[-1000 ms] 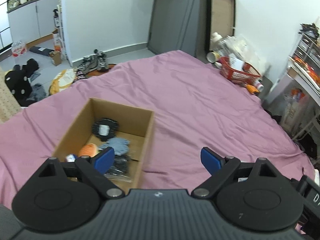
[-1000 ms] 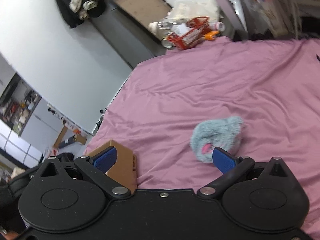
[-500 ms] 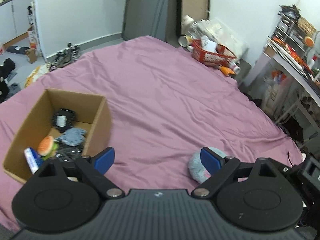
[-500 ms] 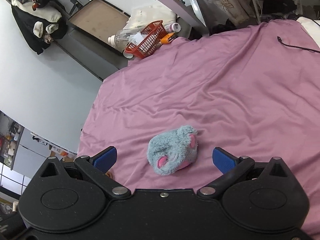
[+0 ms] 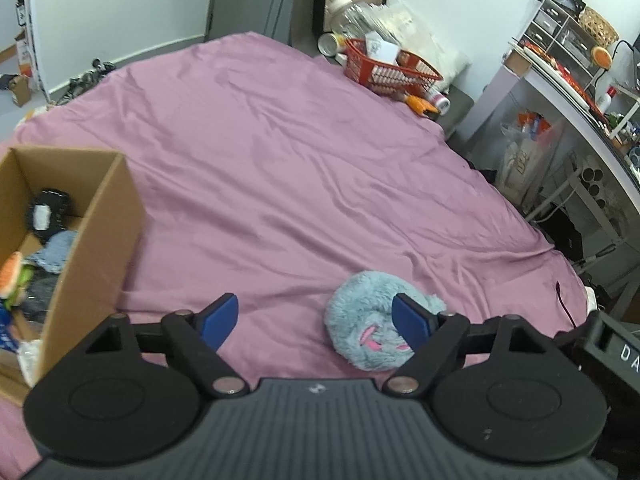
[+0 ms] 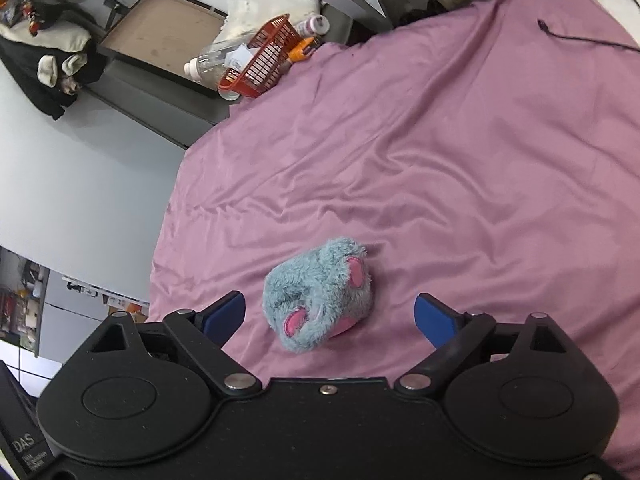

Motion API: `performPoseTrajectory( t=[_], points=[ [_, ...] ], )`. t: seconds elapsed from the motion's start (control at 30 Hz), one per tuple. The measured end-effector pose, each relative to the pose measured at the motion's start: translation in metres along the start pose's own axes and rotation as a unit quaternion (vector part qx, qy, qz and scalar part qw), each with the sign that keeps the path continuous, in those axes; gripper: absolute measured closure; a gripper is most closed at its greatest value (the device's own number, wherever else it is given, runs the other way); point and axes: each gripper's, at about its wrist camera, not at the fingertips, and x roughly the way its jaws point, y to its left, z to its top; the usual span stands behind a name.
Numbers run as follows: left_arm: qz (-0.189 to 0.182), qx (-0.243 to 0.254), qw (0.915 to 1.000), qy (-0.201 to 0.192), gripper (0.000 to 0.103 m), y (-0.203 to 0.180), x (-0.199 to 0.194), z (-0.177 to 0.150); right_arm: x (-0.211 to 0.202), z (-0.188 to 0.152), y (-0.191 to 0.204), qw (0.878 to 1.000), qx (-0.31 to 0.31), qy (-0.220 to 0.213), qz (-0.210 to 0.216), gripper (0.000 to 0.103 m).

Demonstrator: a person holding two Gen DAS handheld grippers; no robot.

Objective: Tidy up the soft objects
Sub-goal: 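Move both tools back toward the grey mouse plush, then close the left tool on the grey mouse plush while the right tool grasps it too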

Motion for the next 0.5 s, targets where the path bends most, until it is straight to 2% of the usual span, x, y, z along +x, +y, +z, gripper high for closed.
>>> performPoseTrajectory(
  t=[0.1, 0.2, 0.33, 0.37, 0.5],
  points=[
    [-0.003, 0.005, 1.0000, 0.008, 0.021, -0.001, 0.013, -0.001, 0.012, 0.002, -0.003, 1.000, 0.006, 0.014, -0.008, 0.025],
    [-0.009, 0.004, 0.9997, 0.022, 0.030, -0.001, 0.027, -0.001, 0.024, 0.005, -0.008, 0.999, 0.022, 0.027, -0.008, 0.027],
    [-0.017, 0.001, 0.9991, 0.040, 0.032, -0.004, 0.045, -0.003, 0.037, 0.008, -0.011, 0.999, 0.036, 0.034, -0.015, 0.028],
    [-0.019, 0.001, 0.9988, 0.044, 0.033, -0.006, 0.049, -0.004, 0.041, 0.009, -0.012, 0.998, 0.037, 0.038, -0.017, 0.031],
    [-0.029, -0.005, 0.9976, 0.062, 0.044, -0.006, 0.064, -0.005, 0.054, 0.010, -0.022, 0.996, 0.063, 0.059, -0.015, 0.048]
  ],
)
